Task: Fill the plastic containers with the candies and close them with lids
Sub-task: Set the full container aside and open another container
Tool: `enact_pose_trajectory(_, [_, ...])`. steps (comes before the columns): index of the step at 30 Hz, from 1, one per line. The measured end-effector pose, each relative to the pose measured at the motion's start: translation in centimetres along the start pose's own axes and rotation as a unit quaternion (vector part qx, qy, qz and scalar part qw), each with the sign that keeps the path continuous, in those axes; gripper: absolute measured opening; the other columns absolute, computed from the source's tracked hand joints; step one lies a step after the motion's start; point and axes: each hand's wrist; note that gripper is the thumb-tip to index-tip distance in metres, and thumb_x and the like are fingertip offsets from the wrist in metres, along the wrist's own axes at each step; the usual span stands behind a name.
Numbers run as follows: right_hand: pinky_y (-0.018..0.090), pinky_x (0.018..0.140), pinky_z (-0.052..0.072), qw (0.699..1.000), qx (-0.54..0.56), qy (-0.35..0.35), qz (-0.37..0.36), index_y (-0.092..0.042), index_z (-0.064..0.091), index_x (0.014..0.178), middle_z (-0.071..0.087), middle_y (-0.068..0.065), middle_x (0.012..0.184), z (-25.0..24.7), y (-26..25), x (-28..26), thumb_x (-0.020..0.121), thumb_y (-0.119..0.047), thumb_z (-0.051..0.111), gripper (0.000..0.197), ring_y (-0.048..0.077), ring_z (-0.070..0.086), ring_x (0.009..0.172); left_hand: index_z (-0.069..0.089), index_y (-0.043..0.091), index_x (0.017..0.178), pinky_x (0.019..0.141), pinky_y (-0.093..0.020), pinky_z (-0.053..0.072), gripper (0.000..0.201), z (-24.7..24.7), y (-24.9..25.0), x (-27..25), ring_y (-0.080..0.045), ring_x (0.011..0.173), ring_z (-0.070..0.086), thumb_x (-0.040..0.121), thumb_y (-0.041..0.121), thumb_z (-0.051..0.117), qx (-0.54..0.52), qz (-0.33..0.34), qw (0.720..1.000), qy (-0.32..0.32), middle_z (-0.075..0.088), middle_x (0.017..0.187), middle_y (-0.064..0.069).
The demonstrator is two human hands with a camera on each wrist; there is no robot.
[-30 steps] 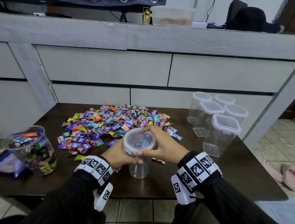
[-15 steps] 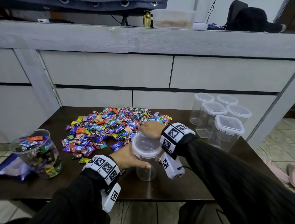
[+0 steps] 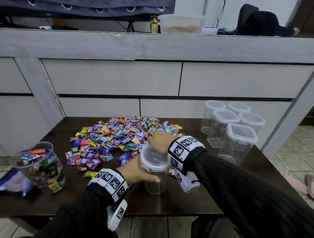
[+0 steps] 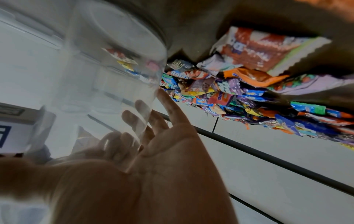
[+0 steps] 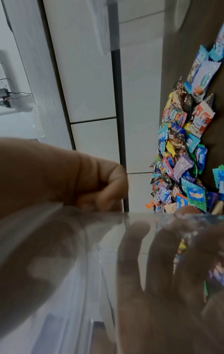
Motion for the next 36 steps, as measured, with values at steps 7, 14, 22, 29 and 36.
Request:
enact_pose_trajectory(7, [0.030, 0.073, 0.035, 0.999, 0.018, 0.019, 0.032, -0.010, 0.043, 0.062, 0.050, 0.013, 0.080, -0.4, 1.9, -1.1, 0.103, -0.035, 0.022, 0.052, 0.027, 0.048, 0.079, 0.039, 0.024, 0.133, 0.105, -0.019, 0.042, 0.090, -0.1, -1.1, -0.4, 0.001, 0.121, 0.054, 0.061, 0.000, 0.088, 0.063, -0.004, 0.997, 0.042, 0.060, 0.128, 0.011])
enact_pose_trajectory(14, [0.028, 0.068, 0.030, 0.997, 0.053, 0.052, 0.038, -0.015, 0.034, 0.057, 0.042, 0.012, 0.067, 0.0, 3.1, -1.4, 0.104, -0.035, 0.029, 0.051, 0.025, 0.044, 0.075, 0.019, 0.024, 0.147, 0.108, -0.007, 0.025, 0.099, -0.5, 0.5, -1.3, 0.010, 0.135, 0.032, 0.073, 0.028, 0.084, 0.183, -0.007, 0.983, -0.016, 0.035, 0.147, 0.016])
enact_pose_trajectory(22, [0.028, 0.059, 0.026, 0.997, 0.037, -0.048, -0.055, -0.017, 0.036, 0.058, 0.040, 0.005, 0.063, -0.8, 1.7, -0.7, 0.104, -0.033, 0.028, 0.049, 0.020, 0.040, 0.065, 0.032, 0.019, 0.137, 0.108, -0.024, 0.040, 0.098, -0.9, 1.9, -0.7, -0.006, 0.127, 0.051, 0.061, -0.004, 0.088, 0.103, -0.001, 0.995, 0.007, 0.052, 0.135, 0.000])
enact_pose_trajectory(29, [0.027, 0.051, 0.024, 0.997, 0.032, -0.040, -0.056, -0.017, 0.030, 0.058, 0.033, 0.002, 0.061, -0.9, 1.8, -0.5, 0.101, -0.017, 0.033, 0.044, 0.012, 0.029, 0.055, 0.038, 0.017, 0.137, 0.109, -0.026, 0.039, 0.094, 0.3, 0.2, -0.4, -0.011, 0.129, 0.052, 0.061, -0.011, 0.084, 0.037, 0.035, 0.998, 0.033, 0.058, 0.134, -0.002])
enact_pose_trajectory(36, [0.029, 0.063, 0.032, 0.999, 0.039, -0.006, 0.007, -0.015, 0.031, 0.061, 0.040, 0.006, 0.066, -0.8, 2.7, -0.4, 0.102, -0.023, 0.033, 0.042, 0.022, 0.040, 0.069, 0.038, 0.027, 0.133, 0.105, -0.018, 0.039, 0.091, 0.4, 0.1, -0.2, -0.004, 0.128, 0.051, 0.063, -0.007, 0.086, 0.045, 0.033, 0.998, 0.031, 0.057, 0.134, 0.004])
Point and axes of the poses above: each hand's wrist, its own x-axis towards the middle knuckle, its own z-axis out of the palm, y = z × x
